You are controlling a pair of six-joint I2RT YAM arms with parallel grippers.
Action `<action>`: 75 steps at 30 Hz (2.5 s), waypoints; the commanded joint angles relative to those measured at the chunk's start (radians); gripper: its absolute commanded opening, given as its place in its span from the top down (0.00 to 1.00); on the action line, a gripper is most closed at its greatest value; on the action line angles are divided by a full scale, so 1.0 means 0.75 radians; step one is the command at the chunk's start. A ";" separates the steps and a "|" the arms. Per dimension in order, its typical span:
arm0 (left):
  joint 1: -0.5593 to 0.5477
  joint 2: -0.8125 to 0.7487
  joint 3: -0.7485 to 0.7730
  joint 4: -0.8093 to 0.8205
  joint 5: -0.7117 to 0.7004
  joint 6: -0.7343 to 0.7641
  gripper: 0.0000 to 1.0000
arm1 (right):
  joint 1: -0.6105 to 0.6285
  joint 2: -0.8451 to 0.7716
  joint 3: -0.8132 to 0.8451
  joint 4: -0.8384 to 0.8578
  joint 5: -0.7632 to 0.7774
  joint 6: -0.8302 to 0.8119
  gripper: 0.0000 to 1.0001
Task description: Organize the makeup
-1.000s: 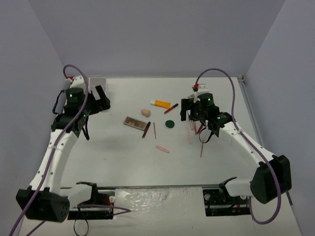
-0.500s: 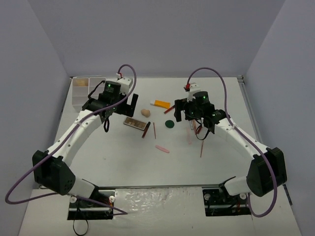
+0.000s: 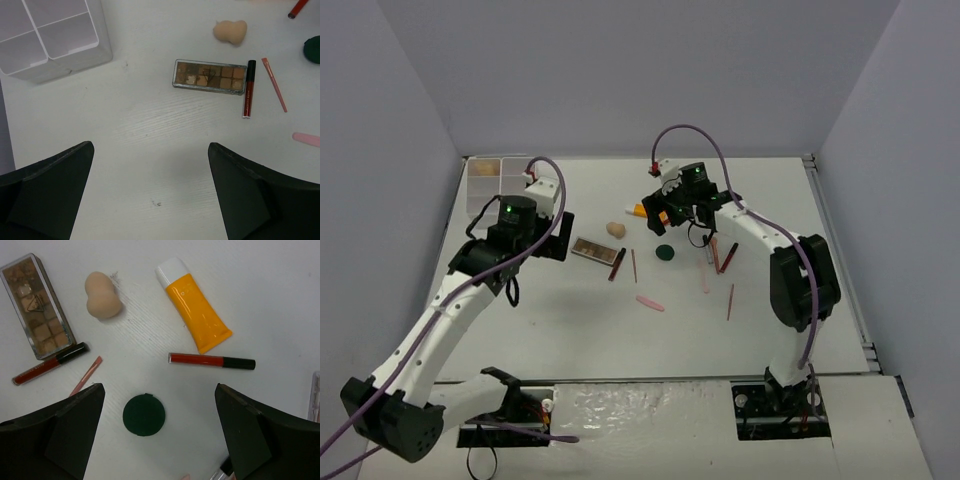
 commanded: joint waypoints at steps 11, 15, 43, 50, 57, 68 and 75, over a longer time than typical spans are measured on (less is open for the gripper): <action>0.001 -0.132 -0.148 0.120 -0.089 -0.066 0.03 | 0.044 0.441 0.558 -0.036 -0.094 -0.192 0.18; -0.001 -0.126 -0.147 0.115 -0.106 -0.070 0.03 | 0.046 0.535 0.672 -0.077 -0.103 -0.219 0.18; 0.008 -0.083 -0.136 0.088 -0.113 -0.094 0.03 | 0.074 0.724 0.880 -0.124 0.008 -0.297 0.63; 0.008 -0.086 -0.134 0.083 -0.121 -0.091 0.03 | 0.091 0.658 0.895 -0.131 0.012 -0.312 0.80; 0.020 -0.128 -0.127 0.075 -0.128 -0.092 0.03 | 0.231 0.327 0.671 -0.143 0.021 -0.361 0.84; 0.018 -0.334 -0.019 -0.113 -0.081 -0.100 0.03 | 0.702 0.058 0.078 -0.163 0.186 -0.312 0.80; 0.018 -0.429 -0.035 -0.260 0.006 -0.125 0.03 | 0.893 0.177 -0.015 -0.170 0.318 -0.321 0.75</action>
